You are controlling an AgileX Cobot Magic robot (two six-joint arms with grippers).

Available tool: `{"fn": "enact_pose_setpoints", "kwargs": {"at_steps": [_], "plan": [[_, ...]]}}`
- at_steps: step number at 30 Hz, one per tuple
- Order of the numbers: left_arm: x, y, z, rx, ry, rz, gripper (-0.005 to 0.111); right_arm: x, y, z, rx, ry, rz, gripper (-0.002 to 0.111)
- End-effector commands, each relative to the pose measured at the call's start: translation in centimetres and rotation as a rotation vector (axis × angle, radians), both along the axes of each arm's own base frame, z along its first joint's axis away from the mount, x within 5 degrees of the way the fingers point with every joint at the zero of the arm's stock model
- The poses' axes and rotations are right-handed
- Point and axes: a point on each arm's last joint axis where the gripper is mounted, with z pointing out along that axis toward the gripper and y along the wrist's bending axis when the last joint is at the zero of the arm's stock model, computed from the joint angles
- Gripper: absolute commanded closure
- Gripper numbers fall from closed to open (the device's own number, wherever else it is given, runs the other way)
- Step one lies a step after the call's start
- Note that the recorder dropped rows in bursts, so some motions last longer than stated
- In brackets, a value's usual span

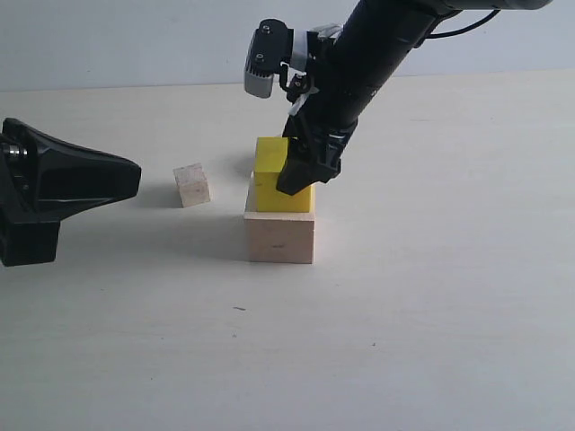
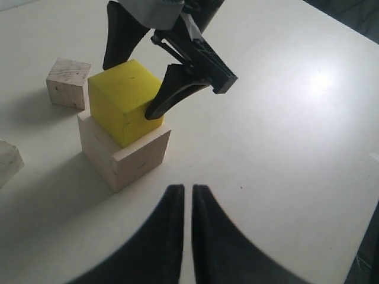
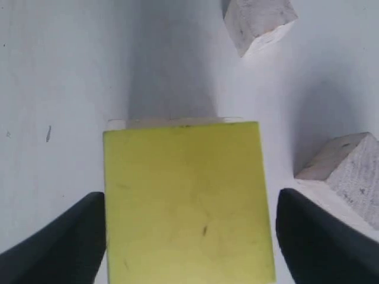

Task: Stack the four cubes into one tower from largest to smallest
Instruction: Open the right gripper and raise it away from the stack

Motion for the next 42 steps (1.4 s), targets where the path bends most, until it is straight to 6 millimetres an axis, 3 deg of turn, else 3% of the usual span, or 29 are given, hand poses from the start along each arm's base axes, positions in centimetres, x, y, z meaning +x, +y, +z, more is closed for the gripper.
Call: {"fn": "enact_pose_setpoints", "kwargs": {"at_steps": [1,8,17,24,30,38,42], "plan": [[0.0,0.1,0.1,-0.006,-0.008,0.013,0.099,0.1,0.2,0.5,0.022,-0.009,-0.035,0.029],[0.0,0.1,0.1,-0.006,-0.008,0.013,0.099,0.2,0.2,0.7,0.031,0.000,-0.083,0.010],[0.0,0.1,0.1,-0.007,-0.010,0.015,0.099,-0.5,0.0,3.1,0.074,-0.028,-0.083,0.009],[0.0,0.1,0.1,-0.007,-0.010,0.015,0.099,-2.0,-0.3,6.8,0.155,-0.053,-0.091,0.009],[0.0,0.1,0.1,-0.010,-0.005,0.019,0.099,-3.8,-1.9,12.4,0.211,-0.207,-0.158,0.009],[0.0,0.1,0.1,-0.047,0.051,0.057,0.099,-1.3,-4.3,13.4,0.107,-0.449,-0.478,0.009],[0.0,0.1,0.1,-0.072,0.092,0.082,0.099,-0.4,-4.3,13.1,0.156,-0.462,-0.546,0.009]]}}
